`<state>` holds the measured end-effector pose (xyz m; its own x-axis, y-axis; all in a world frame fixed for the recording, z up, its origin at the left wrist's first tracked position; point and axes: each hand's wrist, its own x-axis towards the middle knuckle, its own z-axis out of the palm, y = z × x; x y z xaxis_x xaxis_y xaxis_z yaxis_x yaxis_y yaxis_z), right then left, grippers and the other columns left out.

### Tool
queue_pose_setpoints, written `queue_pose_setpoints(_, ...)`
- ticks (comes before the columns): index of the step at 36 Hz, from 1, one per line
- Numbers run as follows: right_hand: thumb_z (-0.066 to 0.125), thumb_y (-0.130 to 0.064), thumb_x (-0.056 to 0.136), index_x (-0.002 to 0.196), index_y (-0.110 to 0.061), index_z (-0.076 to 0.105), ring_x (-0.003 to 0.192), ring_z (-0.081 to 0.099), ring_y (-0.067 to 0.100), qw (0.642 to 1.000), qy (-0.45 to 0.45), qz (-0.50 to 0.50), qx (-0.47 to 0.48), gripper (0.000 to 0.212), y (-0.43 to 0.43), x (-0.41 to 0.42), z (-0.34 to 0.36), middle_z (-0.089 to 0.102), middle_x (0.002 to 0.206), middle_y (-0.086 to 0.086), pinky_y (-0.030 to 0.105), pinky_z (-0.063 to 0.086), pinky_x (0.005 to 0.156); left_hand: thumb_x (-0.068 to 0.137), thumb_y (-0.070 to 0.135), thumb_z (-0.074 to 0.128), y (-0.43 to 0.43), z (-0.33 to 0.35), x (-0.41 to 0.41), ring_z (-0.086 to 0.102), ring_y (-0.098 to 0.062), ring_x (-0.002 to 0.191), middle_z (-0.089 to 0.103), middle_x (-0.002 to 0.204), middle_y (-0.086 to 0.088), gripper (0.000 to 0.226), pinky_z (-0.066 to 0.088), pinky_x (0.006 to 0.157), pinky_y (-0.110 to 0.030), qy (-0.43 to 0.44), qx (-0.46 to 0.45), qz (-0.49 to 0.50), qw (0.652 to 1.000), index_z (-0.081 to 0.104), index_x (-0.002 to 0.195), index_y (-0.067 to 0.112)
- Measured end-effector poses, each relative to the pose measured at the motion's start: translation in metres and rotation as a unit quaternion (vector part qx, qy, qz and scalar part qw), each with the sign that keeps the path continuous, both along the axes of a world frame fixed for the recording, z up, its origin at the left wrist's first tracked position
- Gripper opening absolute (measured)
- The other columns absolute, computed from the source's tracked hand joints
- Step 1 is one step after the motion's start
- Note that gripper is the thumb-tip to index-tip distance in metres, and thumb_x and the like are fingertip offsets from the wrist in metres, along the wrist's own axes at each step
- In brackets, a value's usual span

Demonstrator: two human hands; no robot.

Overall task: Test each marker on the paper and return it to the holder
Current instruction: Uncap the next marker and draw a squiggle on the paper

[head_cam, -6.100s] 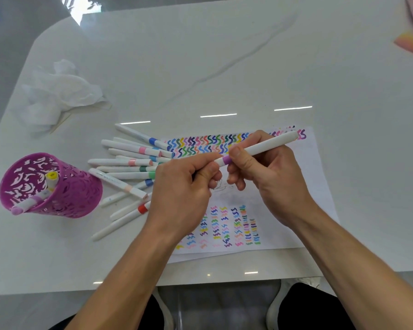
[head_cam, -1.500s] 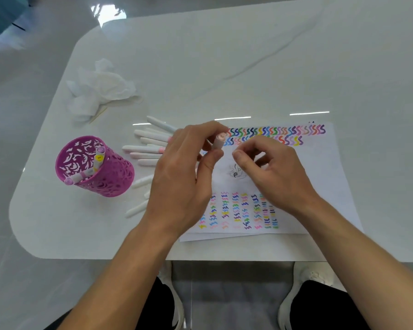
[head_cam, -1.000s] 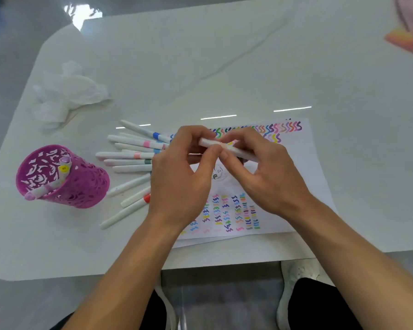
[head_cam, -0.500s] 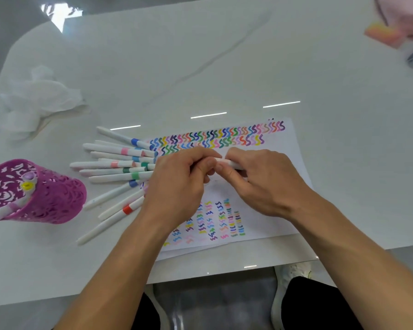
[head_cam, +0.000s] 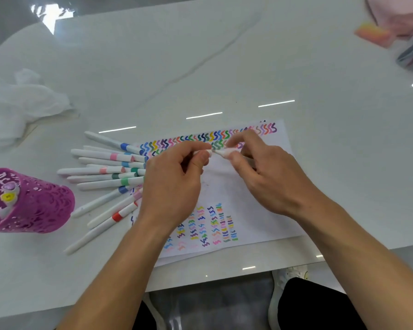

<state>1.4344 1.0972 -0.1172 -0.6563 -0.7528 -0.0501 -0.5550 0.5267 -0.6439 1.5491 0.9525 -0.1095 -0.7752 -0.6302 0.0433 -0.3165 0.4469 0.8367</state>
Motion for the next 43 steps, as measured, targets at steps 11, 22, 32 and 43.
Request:
queue_pose_setpoints(11,0.052,-0.014,0.107,0.111,-0.037,0.067,0.073,0.072,0.011,0.970,-0.116,-0.110,-0.183,0.028,0.008,-0.021,-0.003,0.066,0.103,-0.011,0.016,0.055,0.069,0.091,0.014,0.068,-0.002,-0.003,-0.002,0.057,0.007,0.073,0.067,0.092,0.019,0.024,0.038,0.067,-0.003,-0.038,-0.076,0.004,0.996,0.076,0.102,0.034)
queue_pose_setpoints(22,0.046,0.013,0.099,0.120,-0.010,0.071,0.097,0.079,0.021,0.891,-0.291,-0.205,-0.281,0.040,0.011,-0.034,-0.003,0.078,0.103,0.015,0.031,0.063,0.088,0.091,0.014,0.066,0.001,-0.005,0.000,0.054,0.003,0.081,0.063,0.094,0.018,0.024,0.034,0.079,0.000,-0.117,-0.125,-0.067,0.983,0.076,0.103,0.032)
queue_pose_setpoints(32,0.071,-0.027,0.094,0.087,-0.023,0.063,0.053,0.059,0.021,0.909,-0.216,-0.209,-0.287,0.012,0.020,-0.039,-0.017,0.064,0.065,0.003,0.032,0.048,0.053,0.094,0.017,0.065,-0.003,-0.007,0.002,0.053,0.000,0.085,0.064,0.096,0.017,0.024,0.033,0.077,0.000,-0.133,-0.132,-0.073,0.980,0.075,0.109,0.032)
queue_pose_setpoints(43,0.070,-0.028,0.079,0.080,-0.021,0.062,0.050,0.064,0.026,0.901,-0.223,-0.224,-0.298,0.011,0.021,-0.042,-0.030,0.071,0.065,0.010,0.026,0.046,0.045,0.097,0.019,0.059,-0.005,-0.011,0.003,0.050,-0.009,0.092,0.053,0.092,0.014,0.035,0.033,0.080,-0.017,-0.154,-0.163,-0.079,0.971,0.066,0.131,0.024)
